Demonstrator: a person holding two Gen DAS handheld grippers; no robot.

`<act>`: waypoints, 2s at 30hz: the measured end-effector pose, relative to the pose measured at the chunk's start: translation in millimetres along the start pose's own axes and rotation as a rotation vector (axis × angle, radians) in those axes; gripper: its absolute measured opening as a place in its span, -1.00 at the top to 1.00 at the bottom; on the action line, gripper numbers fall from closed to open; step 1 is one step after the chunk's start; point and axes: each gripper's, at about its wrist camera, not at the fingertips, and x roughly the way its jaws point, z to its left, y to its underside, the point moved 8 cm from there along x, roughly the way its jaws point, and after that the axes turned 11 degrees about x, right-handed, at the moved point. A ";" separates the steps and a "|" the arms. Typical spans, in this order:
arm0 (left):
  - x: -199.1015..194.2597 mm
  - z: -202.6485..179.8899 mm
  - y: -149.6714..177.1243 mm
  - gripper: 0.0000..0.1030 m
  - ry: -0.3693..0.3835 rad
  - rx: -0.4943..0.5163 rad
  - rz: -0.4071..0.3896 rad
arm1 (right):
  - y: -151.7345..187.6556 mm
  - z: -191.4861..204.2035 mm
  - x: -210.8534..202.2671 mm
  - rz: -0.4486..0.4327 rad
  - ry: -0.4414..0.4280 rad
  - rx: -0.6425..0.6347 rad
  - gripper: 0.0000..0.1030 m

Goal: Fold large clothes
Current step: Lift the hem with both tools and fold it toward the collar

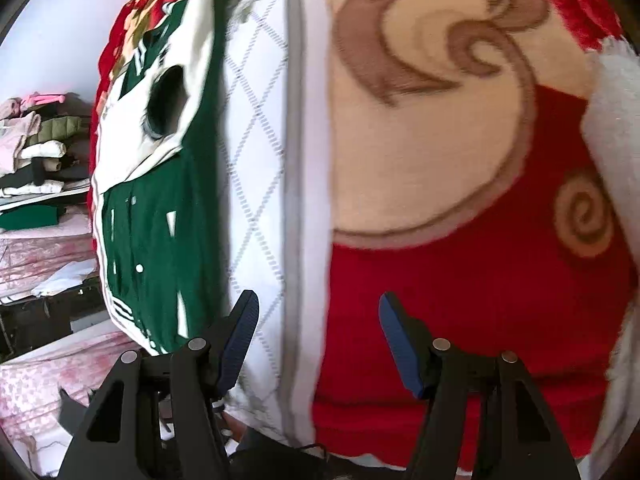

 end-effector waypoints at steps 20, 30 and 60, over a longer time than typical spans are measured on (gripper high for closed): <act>83.1 41.4 12.3 -1.00 -0.060 -0.206 0.190 | -99.1 109.5 66.0 0.065 -0.413 -0.058 -0.71; 62.8 60.7 13.5 0.78 0.148 -0.407 0.082 | -144.4 189.6 110.7 0.127 -0.594 0.043 -0.71; 147.0 311.0 154.3 0.86 0.443 -0.793 -0.135 | -74.5 573.9 84.7 -0.143 -0.137 -0.190 0.73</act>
